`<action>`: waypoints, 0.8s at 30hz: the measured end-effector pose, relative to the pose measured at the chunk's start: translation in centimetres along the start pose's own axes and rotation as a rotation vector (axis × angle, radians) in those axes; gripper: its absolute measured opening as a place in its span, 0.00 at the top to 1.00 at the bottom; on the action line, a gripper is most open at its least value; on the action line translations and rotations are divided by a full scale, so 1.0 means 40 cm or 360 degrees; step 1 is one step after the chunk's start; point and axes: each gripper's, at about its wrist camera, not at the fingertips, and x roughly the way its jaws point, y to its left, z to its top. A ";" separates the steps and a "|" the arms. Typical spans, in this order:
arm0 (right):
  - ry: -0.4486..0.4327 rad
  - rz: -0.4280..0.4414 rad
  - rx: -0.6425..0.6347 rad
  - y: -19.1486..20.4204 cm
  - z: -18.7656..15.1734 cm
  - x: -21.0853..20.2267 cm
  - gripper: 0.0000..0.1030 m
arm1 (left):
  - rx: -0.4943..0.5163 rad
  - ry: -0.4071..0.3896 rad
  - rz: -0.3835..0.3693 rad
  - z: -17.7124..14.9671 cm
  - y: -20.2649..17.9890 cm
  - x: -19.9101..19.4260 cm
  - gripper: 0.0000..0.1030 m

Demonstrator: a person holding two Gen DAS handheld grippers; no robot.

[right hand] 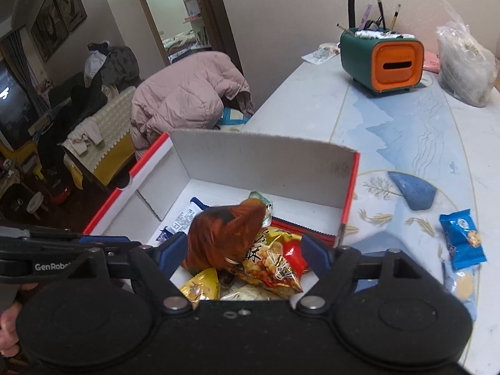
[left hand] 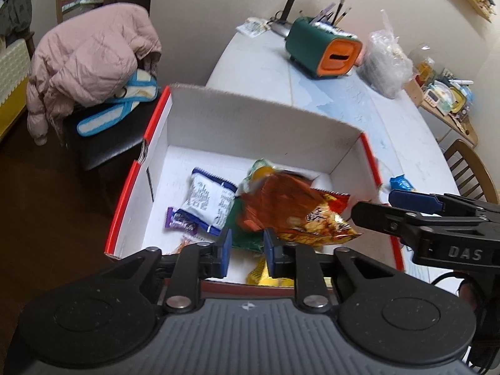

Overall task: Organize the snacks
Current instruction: 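Open both grippers to drop the green packet and foil candy into the box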

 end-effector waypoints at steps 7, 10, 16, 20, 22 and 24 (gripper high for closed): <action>-0.0117 0.0033 -0.0005 -0.009 -0.011 -0.108 0.18 | 0.0111 -0.0110 -0.0029 -0.003 -0.066 -0.062 0.71; -0.0159 0.0031 -0.0005 -0.016 -0.021 -0.156 0.14 | 0.0140 -0.0143 -0.0057 -0.006 -0.094 -0.083 0.49; -0.0235 0.0005 0.0033 -0.049 -0.056 -0.246 0.10 | 0.0163 -0.0189 -0.0118 -0.007 -0.146 -0.111 0.34; -0.0275 -0.0028 0.0089 -0.089 -0.080 -0.293 0.06 | 0.0190 -0.0202 -0.0166 -0.008 -0.185 -0.119 0.27; -0.0303 -0.0053 0.0110 -0.109 -0.093 -0.318 0.02 | 0.0200 -0.0211 -0.0191 -0.010 -0.205 -0.118 0.25; -0.0320 -0.0073 0.0128 -0.129 -0.105 -0.339 0.02 | 0.0212 -0.0215 -0.0207 -0.010 -0.227 -0.114 0.20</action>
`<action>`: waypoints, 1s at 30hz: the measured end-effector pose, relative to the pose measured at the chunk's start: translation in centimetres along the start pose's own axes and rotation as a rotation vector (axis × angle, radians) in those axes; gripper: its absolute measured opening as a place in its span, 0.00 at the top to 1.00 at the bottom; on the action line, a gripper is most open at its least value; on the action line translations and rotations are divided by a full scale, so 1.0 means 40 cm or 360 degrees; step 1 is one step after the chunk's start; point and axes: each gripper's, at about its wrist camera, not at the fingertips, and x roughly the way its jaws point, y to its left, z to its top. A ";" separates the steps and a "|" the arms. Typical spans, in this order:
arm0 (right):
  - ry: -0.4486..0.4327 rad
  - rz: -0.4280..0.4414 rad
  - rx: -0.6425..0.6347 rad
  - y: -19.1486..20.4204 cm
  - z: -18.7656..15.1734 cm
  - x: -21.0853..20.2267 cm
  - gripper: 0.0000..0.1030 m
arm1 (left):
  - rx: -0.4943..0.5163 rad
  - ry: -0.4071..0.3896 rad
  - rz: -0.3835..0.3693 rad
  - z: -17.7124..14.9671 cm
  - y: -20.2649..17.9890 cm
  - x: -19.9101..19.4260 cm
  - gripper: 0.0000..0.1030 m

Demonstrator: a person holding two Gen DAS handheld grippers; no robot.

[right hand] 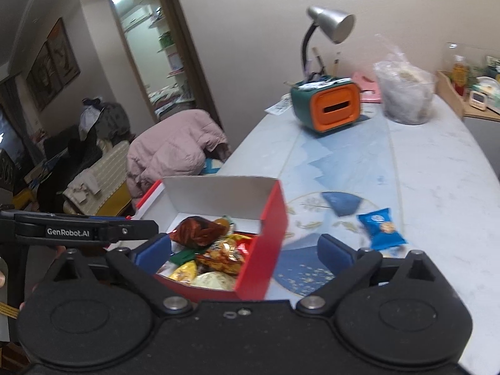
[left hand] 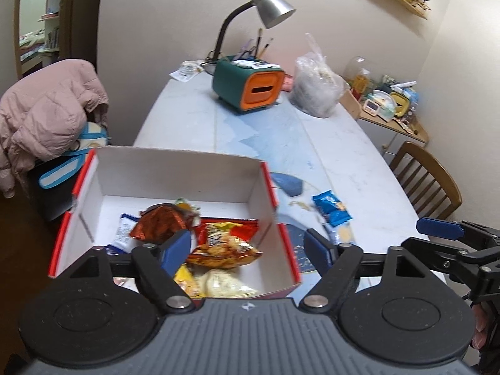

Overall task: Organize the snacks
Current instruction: 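Move both grippers back from the box toward the blue and pale blue packets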

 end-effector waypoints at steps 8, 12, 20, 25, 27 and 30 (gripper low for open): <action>-0.0032 -0.0098 0.0044 -0.102 -0.019 -0.064 0.00 | 0.0015 0.0010 -0.0098 0.005 -0.095 0.041 0.12; -0.0024 -0.0136 0.0060 -0.160 -0.025 -0.088 0.00 | 0.0004 0.0011 -0.0106 0.005 -0.149 0.078 0.03; 0.0018 -0.0220 0.0060 -0.306 0.012 -0.100 0.00 | 0.0013 0.0059 -0.0036 -0.007 -0.277 0.187 0.03; 0.0087 -0.0234 0.0055 -0.401 0.044 -0.069 0.00 | -0.0003 0.0131 0.0053 -0.017 -0.341 0.277 0.03; 0.0120 -0.0234 0.0052 -0.435 0.056 -0.049 0.00 | -0.0007 0.0147 0.0080 -0.023 -0.363 0.307 0.03; 0.0179 -0.0208 0.0055 -0.485 0.072 -0.011 0.00 | -0.0003 0.0166 0.0124 -0.031 -0.399 0.352 0.03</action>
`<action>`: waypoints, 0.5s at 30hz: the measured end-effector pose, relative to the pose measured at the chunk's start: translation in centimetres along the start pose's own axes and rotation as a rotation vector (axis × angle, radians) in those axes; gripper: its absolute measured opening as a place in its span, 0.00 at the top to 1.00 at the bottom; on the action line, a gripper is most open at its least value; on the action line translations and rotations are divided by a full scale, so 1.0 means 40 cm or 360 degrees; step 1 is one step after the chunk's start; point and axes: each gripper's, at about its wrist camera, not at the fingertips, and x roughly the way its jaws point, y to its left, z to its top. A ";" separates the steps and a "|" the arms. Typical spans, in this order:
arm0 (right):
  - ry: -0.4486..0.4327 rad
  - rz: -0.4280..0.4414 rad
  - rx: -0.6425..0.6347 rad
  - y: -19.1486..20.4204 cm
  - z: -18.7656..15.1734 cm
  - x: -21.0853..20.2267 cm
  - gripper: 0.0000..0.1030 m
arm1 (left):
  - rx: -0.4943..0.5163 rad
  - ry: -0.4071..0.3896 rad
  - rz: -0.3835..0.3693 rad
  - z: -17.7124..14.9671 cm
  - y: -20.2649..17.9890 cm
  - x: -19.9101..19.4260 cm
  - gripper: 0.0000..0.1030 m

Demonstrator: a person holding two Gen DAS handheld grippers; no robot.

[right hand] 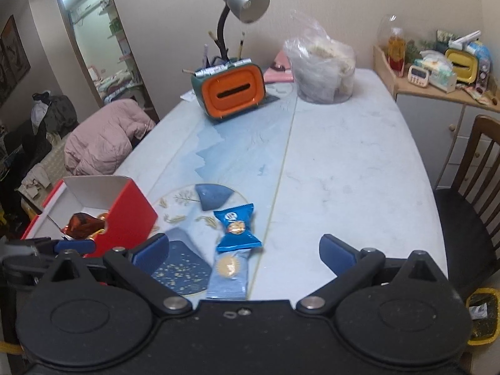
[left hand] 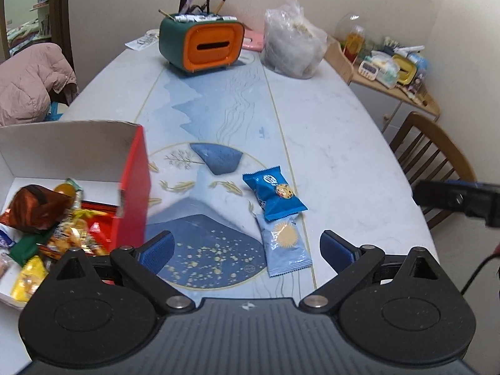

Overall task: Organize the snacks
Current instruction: 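Move both grippers back from the box toward the blue and pale blue packets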

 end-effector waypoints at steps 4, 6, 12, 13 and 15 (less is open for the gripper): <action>0.0082 0.0030 -0.0005 -0.044 0.032 0.061 0.00 | -0.0007 0.0040 0.0049 -0.005 -0.050 0.050 0.03; 0.0124 0.0051 -0.0006 -0.058 0.050 0.093 0.00 | -0.0001 0.0054 0.0078 -0.007 -0.070 0.073 0.03; 0.0299 0.0080 -0.0057 -0.075 0.093 0.201 0.01 | 0.0002 0.0124 0.0166 -0.018 -0.112 0.145 0.03; 0.0330 0.0079 -0.0072 -0.074 0.097 0.224 0.01 | 0.0006 0.0128 0.0184 -0.020 -0.120 0.156 0.03; 0.0389 0.0088 -0.0099 -0.071 0.106 0.266 0.01 | 0.0001 0.0128 0.0234 -0.025 -0.133 0.178 0.03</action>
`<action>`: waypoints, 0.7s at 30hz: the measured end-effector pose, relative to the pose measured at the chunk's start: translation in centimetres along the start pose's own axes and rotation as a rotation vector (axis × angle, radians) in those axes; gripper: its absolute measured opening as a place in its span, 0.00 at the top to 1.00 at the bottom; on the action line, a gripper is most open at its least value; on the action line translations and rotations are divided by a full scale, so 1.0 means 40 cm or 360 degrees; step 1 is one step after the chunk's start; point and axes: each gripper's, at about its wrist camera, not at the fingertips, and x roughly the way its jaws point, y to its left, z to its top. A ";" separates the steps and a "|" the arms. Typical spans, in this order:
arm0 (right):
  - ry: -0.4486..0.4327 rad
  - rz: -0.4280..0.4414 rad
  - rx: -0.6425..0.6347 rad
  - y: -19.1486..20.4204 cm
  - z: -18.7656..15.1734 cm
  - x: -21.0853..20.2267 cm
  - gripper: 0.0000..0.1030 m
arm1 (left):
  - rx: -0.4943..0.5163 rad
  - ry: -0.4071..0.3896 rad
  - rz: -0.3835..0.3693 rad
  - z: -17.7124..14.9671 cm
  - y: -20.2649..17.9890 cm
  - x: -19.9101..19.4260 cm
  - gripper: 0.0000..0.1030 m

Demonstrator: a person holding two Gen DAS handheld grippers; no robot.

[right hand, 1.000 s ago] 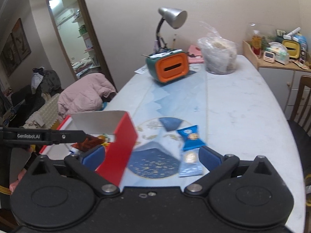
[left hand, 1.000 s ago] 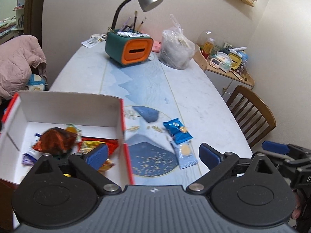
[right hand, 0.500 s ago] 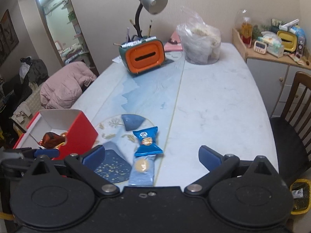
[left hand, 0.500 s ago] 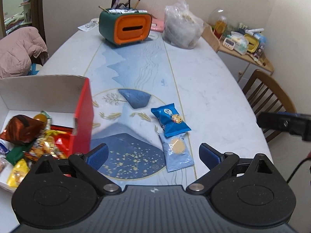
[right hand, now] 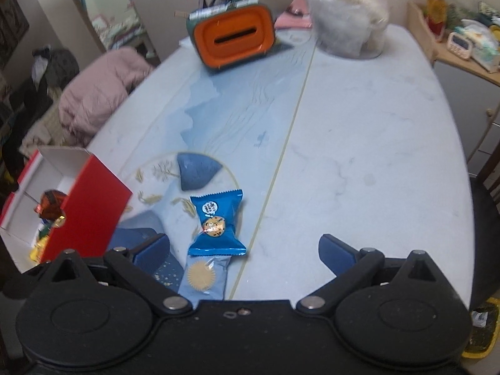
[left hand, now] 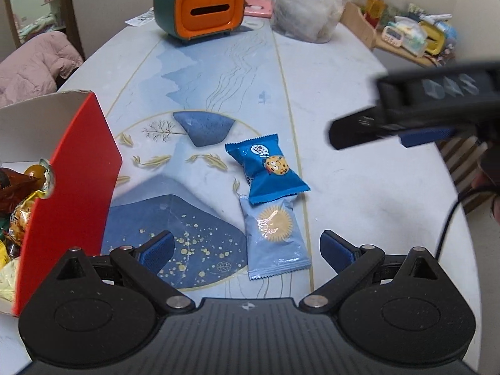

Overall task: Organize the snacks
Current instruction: 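Move both grippers back from the box toward the blue and pale blue packets, then grasp the blue cookie packet with the right gripper while the left grasps the pale blue pastry packet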

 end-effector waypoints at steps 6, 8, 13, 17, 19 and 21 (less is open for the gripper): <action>0.0150 0.0053 -0.0076 0.009 0.053 0.113 0.04 | -0.0045 -0.0014 0.0113 -0.008 -0.033 0.047 0.03; 0.0202 0.0074 -0.0080 0.009 0.067 0.149 0.05 | -0.0052 -0.0002 0.0126 -0.008 -0.043 0.064 0.03; 0.0285 0.0101 -0.0140 0.030 0.090 0.215 0.10 | -0.0050 0.0026 0.0164 -0.003 -0.064 0.100 0.03; 0.0349 0.0117 -0.0202 0.044 0.094 0.263 0.20 | -0.0062 0.0042 0.0177 -0.001 -0.071 0.119 0.03; 0.0388 0.0136 -0.0228 0.049 0.091 0.282 0.26 | -0.0055 0.0047 0.0178 0.000 -0.076 0.126 0.03; 0.0406 0.0144 -0.0263 0.055 0.088 0.295 0.30 | -0.0054 0.0054 0.0182 0.000 -0.079 0.135 0.03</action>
